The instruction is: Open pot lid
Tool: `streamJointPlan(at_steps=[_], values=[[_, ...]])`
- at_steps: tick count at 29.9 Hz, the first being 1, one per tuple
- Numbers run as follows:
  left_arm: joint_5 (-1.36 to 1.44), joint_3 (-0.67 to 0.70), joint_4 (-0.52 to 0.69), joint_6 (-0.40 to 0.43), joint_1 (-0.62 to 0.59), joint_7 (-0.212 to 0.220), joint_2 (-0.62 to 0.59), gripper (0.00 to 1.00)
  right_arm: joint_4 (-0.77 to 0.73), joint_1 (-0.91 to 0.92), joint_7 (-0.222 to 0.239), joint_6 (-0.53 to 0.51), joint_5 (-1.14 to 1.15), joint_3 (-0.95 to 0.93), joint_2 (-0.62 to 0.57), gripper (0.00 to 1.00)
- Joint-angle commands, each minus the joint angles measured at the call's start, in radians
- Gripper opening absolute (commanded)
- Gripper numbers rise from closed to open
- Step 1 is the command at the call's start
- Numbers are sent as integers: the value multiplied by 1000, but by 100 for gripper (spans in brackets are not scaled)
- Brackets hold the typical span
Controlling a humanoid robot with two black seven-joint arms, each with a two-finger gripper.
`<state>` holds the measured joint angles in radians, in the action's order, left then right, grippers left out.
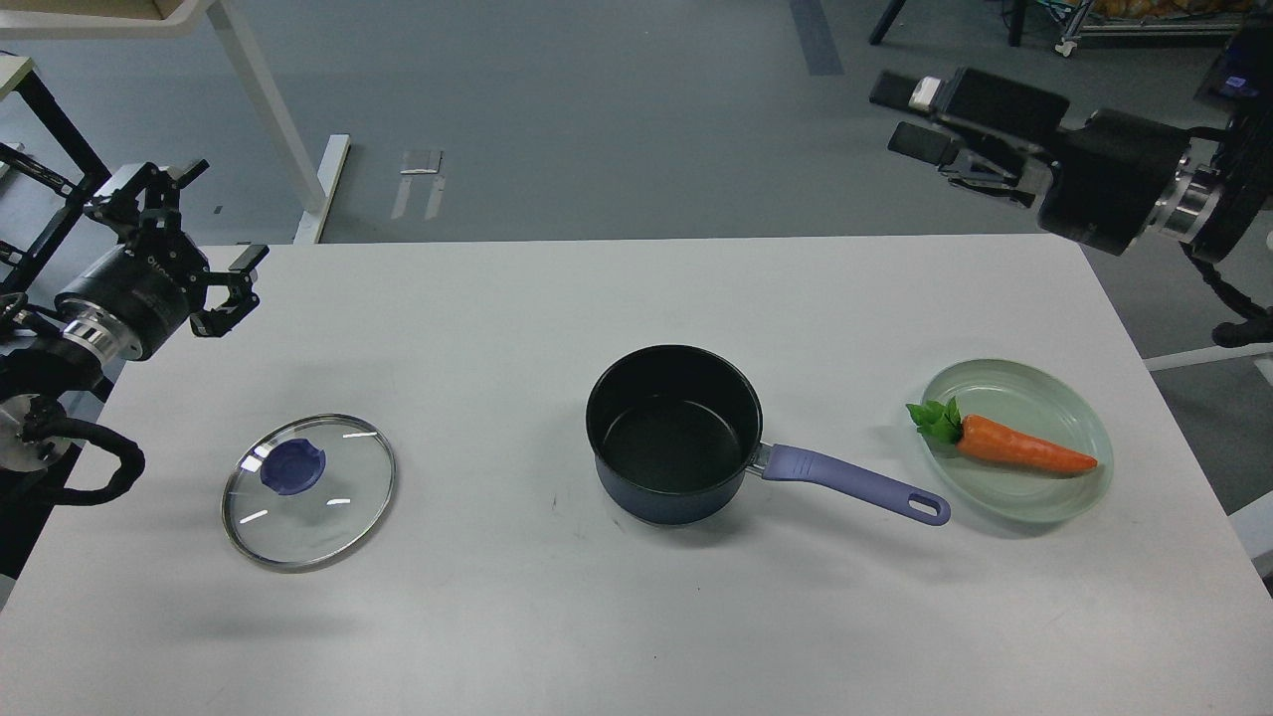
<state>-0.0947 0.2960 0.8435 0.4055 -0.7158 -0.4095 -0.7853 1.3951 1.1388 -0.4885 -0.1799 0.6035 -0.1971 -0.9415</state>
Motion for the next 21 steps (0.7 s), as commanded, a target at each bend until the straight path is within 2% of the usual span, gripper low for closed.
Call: streamJointPlan(at_steps=[1, 4, 9, 14, 21], values=[[0, 0, 2, -1, 10, 0, 0, 99, -102, -51, 0, 107, -270, -2, 88, 99], [0, 0, 9, -2, 19, 0, 1, 99, -155, -117, 0, 171, -450, -22, 150, 99], [0, 3, 28, -8, 44, 0, 9, 99, -254, -260, 0, 188, -641, -163, 256, 99], [-2, 41, 42, -8, 72, 2, 23, 99, -334, -401, 0, 175, -657, -306, 351, 100], [0, 86, 43, -5, 91, 26, 63, 99, -330, -462, 0, 128, -654, -306, 382, 100]])
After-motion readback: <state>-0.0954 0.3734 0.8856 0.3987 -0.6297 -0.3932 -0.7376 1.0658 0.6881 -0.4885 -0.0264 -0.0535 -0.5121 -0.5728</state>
